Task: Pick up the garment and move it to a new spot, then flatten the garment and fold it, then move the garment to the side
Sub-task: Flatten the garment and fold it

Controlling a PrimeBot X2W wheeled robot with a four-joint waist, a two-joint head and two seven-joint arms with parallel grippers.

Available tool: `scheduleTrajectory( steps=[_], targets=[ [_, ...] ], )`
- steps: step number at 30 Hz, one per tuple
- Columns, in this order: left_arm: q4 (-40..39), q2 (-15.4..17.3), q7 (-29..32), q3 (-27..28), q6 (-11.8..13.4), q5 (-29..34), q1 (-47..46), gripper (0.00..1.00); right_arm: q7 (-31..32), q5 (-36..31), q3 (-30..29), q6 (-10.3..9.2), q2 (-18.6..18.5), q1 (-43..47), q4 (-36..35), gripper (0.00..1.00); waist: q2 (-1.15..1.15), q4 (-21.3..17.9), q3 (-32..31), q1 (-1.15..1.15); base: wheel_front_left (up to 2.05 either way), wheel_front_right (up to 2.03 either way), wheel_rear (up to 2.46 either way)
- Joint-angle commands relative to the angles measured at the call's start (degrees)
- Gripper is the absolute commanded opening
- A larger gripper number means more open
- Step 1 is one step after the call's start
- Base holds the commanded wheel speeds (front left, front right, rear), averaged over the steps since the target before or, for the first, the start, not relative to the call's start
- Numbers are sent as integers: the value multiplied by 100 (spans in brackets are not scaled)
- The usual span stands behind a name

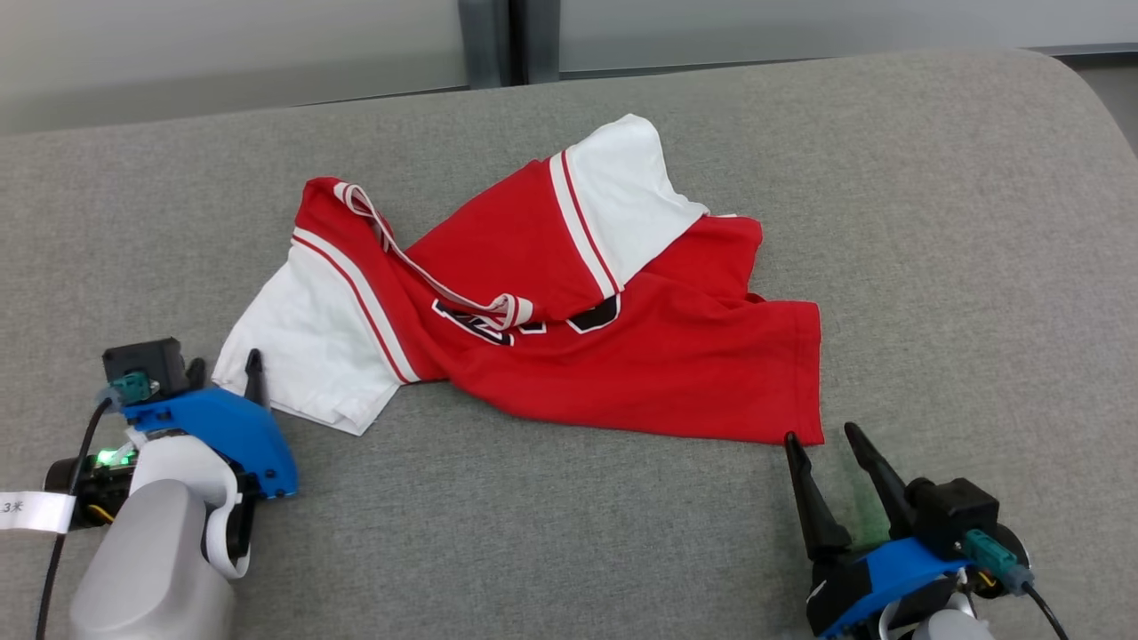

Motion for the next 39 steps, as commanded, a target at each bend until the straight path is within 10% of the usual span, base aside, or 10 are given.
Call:
scheduleTrajectory(
  steps=[1, 12, 16, 17, 27, 39],
  targets=[
    [62, -61, 43, -130, -123, 37, 186, 0, -5, 27, 36, 1, -19, -84, 137, 100, 0, 37, -19, -1, 0, 0, 0],
    [-747, -103, -415, -269, -216, 64, 359, 0, 114, -30, -89, 1, -19, -486, 1154, 96, 0, 344, -157, -1, 0, 0, 0],
    [-1115, -101, -524, -263, -216, 9, 503, 0, 125, 91, 28, 1, -7, -629, 1416, 3, 0, 391, -214, -1, 0, 0, 0],
    [-1210, -104, -544, -252, -212, -11, 538, 0, 121, 130, 60, 1, -7, -660, 1463, 0, 0, 395, -231, -1, 0, 0, 0],
    [-2355, -165, -475, -20, -272, -494, 866, 0, 19, 695, 153, 1, -17, -854, 1094, 0, 0, 365, -584, -1, 0, 0, 0],
    [-4650, -475, -22, 551, -231, -1694, 763, 0, 553, 590, -438, 1, -19, -549, -1416, 0, 0, 337, -1613, -1, 0, 0, 0]
  ],
)
